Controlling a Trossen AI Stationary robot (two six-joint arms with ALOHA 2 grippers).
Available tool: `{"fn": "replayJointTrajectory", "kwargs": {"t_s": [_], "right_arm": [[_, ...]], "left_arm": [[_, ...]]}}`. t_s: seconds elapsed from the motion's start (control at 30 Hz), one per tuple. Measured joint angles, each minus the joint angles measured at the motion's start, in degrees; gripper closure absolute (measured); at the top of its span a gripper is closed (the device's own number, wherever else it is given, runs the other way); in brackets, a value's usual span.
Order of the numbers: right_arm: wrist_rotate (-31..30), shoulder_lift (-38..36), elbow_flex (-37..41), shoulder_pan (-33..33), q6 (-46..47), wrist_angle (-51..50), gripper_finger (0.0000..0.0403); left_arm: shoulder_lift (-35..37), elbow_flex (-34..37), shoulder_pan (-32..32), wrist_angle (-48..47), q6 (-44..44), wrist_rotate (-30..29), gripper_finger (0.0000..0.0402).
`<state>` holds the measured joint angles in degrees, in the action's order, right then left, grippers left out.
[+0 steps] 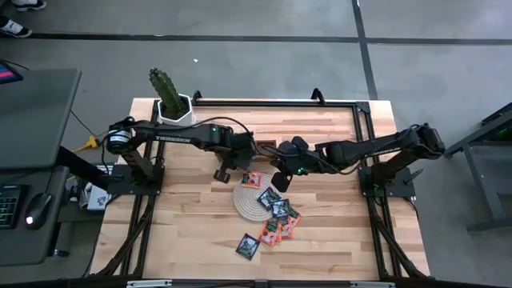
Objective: Pick & Place Tea
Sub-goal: Put the purple tea bag into the middle section of the wooden organizer
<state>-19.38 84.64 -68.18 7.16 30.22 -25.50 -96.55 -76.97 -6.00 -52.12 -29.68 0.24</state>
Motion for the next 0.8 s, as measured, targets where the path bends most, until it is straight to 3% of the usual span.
{"fn": "replayJointTrajectory", "kwargs": {"t_s": [0.57,0.8], "right_arm": [[-0.2,0.0,0.0,0.0,0.0,0.0,0.0403],[-0.2,0.0,0.0,0.0,0.0,0.0,0.0403]], "left_arm": [[-3.0,0.0,-2.1,4.5,4.3,-10.5,0.0401],[-3.0,-4.2,-2.7,2.9,3.8,-14.6,0.0401]]}}
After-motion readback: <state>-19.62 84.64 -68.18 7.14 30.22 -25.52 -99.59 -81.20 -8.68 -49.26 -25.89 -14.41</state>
